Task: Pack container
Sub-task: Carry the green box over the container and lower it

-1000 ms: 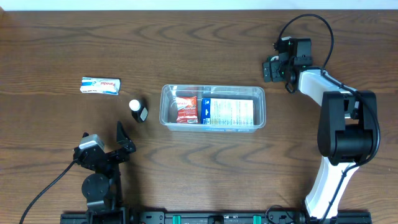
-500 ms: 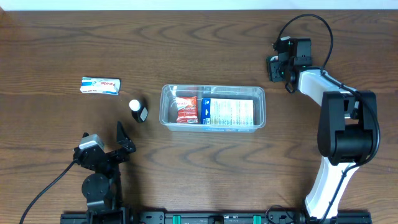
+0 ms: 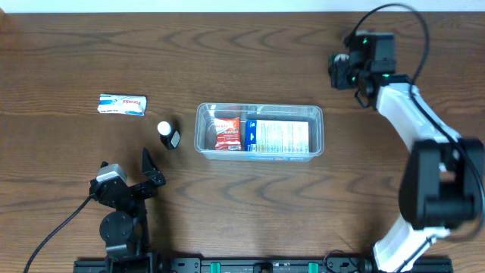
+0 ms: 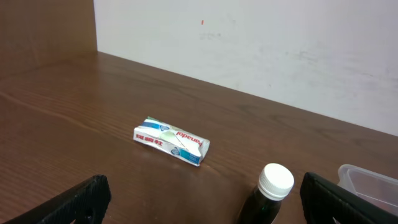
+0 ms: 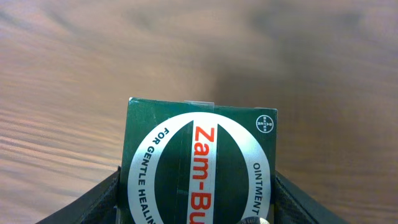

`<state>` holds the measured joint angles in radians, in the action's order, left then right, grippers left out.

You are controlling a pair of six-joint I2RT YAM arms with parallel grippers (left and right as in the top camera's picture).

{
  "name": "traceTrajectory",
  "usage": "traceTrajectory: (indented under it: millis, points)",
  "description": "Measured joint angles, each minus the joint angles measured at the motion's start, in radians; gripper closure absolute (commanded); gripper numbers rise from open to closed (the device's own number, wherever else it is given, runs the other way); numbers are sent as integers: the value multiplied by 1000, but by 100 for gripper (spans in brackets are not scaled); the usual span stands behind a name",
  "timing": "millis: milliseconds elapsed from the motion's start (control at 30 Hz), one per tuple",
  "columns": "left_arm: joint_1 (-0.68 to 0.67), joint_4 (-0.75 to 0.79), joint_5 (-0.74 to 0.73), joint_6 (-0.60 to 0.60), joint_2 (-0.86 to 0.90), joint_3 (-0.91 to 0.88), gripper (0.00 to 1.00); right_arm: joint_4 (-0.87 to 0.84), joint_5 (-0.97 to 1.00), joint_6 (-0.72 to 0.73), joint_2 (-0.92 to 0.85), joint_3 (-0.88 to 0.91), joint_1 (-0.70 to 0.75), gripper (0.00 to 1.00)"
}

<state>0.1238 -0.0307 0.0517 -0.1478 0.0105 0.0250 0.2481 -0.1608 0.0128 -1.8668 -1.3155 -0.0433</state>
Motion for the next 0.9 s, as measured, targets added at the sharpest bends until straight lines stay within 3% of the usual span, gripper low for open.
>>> traceTrajectory:
  millis: [200,467,700,900]
  points:
    - [0,0,0,0,0,0,2,72,-205,182,152,-2,-38,43]
    - [0,0,0,0,0,0,2,168,-405,348,164,-2,-206,43]
    - [0,0,0,0,0,0,2,210,-428,373,164,-2,-396,44]
    - [0,0,0,0,0,0,2,301,-275,382,164,-2,-551,45]
